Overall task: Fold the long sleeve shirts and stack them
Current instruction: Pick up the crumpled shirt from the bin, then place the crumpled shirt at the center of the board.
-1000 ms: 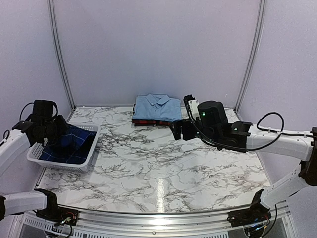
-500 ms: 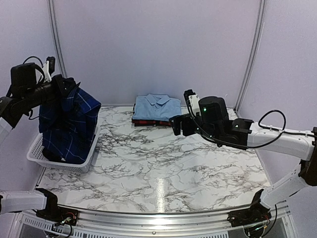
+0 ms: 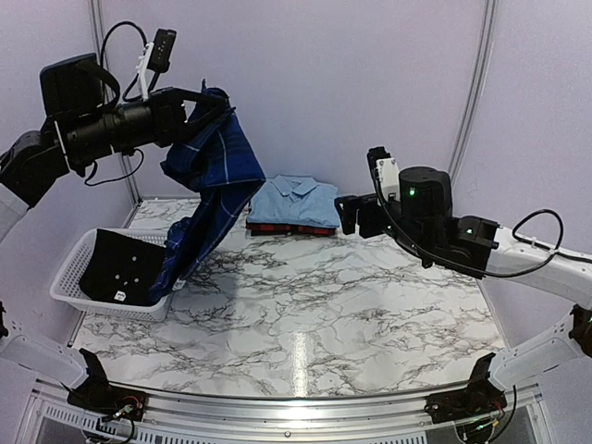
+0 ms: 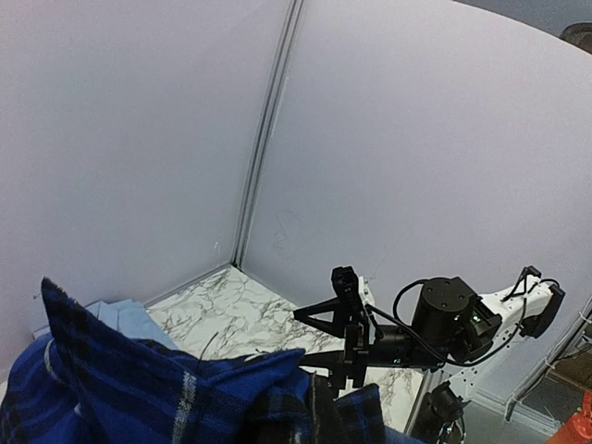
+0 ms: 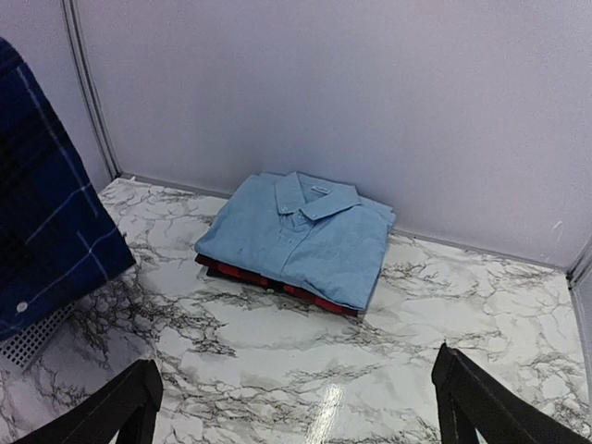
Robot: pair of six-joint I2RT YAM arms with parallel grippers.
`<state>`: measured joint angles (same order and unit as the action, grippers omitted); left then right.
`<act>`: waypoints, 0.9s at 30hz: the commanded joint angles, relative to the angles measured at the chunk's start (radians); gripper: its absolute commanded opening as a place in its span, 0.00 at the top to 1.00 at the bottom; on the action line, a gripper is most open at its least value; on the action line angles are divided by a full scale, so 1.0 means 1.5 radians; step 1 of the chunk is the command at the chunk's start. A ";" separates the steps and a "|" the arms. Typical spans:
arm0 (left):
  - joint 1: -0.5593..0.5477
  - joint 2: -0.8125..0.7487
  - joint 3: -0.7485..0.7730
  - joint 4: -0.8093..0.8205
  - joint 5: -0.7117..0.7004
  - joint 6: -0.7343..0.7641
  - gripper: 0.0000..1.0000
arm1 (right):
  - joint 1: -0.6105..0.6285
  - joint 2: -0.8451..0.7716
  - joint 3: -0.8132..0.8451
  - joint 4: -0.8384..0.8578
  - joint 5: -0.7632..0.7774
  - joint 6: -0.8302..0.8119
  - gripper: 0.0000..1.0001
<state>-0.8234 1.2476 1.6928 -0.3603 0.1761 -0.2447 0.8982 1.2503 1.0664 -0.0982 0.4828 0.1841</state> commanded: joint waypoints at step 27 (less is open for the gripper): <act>0.070 0.383 0.145 -0.125 -0.175 -0.210 1.00 | -0.040 -0.102 0.057 -0.129 0.109 0.025 0.02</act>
<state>-0.8574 1.7710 2.1250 -0.4484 -0.2268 -0.3752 0.8787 1.0489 1.1313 -0.1814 0.6884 0.1635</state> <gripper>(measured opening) 0.020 0.985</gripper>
